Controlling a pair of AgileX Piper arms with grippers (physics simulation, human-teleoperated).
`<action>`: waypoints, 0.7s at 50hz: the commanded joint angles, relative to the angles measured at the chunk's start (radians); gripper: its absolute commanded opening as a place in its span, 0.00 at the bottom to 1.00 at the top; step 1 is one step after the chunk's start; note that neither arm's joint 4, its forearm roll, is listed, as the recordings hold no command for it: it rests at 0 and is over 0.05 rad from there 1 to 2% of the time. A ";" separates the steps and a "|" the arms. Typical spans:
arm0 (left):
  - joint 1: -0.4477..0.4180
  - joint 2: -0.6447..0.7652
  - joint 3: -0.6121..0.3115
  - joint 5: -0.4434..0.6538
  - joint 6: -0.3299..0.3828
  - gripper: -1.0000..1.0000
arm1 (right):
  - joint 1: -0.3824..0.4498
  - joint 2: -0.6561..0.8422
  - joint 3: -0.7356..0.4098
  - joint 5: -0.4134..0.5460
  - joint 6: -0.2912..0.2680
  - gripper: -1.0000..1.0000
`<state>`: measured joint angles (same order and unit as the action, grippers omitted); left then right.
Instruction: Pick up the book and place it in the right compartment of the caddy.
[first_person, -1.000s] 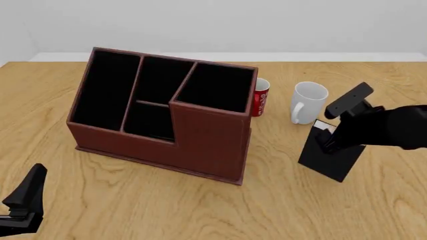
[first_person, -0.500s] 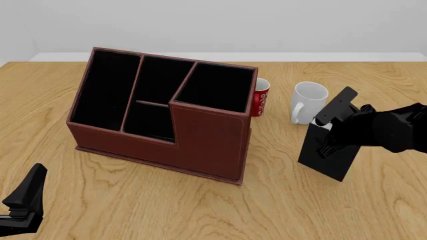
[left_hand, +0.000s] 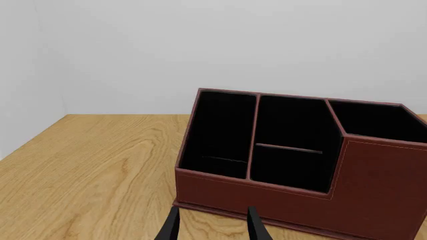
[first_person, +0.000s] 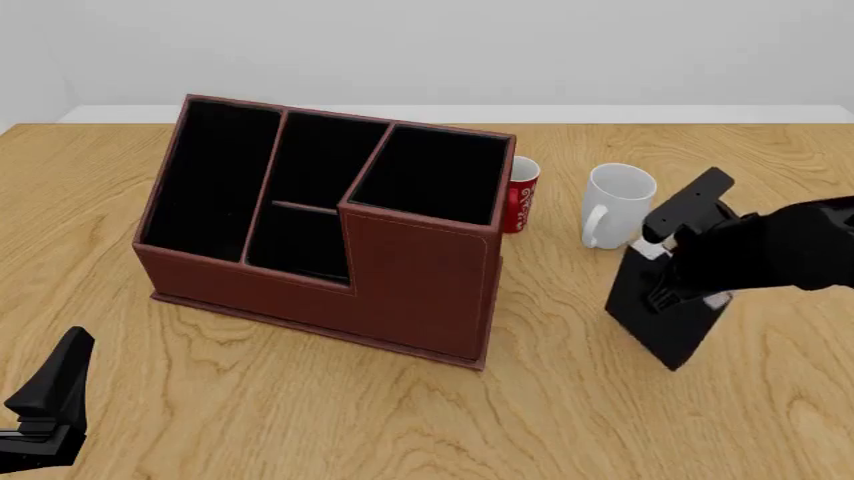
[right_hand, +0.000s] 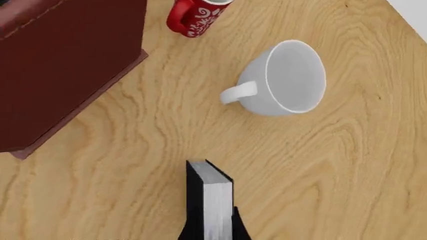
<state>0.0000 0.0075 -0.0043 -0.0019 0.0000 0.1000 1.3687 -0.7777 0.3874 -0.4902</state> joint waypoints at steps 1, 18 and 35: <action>0.000 0.000 0.000 0.000 0.000 1.00 | -0.025 -0.059 -0.020 0.069 0.066 0.00; 0.000 0.000 0.000 0.000 0.000 1.00 | 0.049 -0.217 -0.118 0.264 0.162 0.00; 0.000 0.000 0.000 0.000 0.000 1.00 | 0.160 -0.307 -0.333 0.488 0.277 0.00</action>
<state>0.0000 0.0075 -0.0043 -0.0019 0.0000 0.1982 1.1165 -0.9793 0.7512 -0.2977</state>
